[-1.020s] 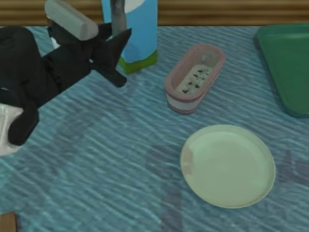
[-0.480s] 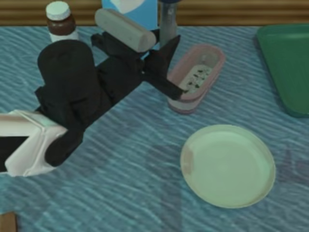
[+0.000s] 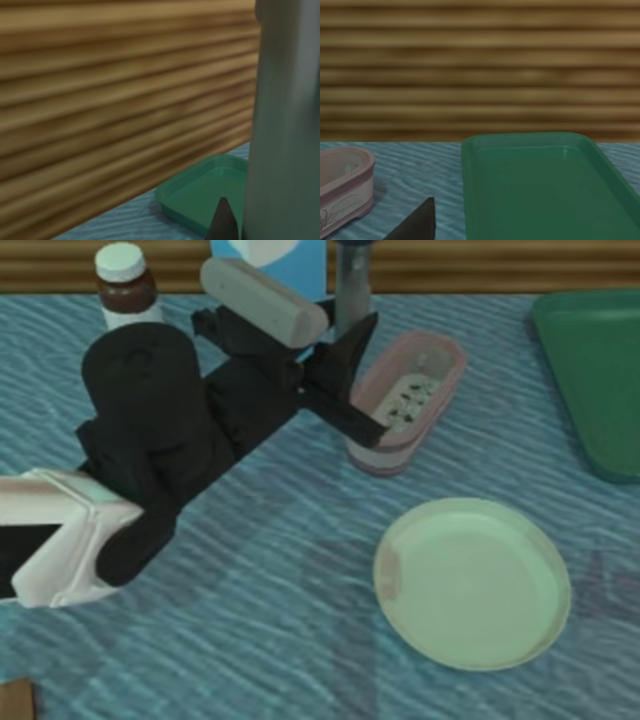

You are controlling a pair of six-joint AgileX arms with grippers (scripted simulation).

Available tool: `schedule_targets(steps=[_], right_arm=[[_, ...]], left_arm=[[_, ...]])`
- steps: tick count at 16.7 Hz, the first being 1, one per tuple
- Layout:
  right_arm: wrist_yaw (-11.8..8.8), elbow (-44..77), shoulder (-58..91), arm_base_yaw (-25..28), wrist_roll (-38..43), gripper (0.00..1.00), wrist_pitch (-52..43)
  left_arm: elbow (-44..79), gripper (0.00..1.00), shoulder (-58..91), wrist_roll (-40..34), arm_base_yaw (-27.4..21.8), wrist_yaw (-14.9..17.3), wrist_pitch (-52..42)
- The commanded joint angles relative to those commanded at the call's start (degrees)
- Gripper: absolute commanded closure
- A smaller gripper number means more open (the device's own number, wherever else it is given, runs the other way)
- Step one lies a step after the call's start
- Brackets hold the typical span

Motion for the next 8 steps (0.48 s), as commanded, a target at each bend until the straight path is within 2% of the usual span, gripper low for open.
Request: schedule_targets(steps=[5,8], right_arm=[[-0.06,0.05,0.07,0.03,0.0,0.0,0.05],[-2.69,2.52,3.81,1.29,-0.02,0.0,2.3]], left_arm=[[0.05,1.0,-0.06,-0.01,-0.04,-0.03,0.0],[0.05,1.0,-0.06,-0.01,-0.04,-0.03,0.0]])
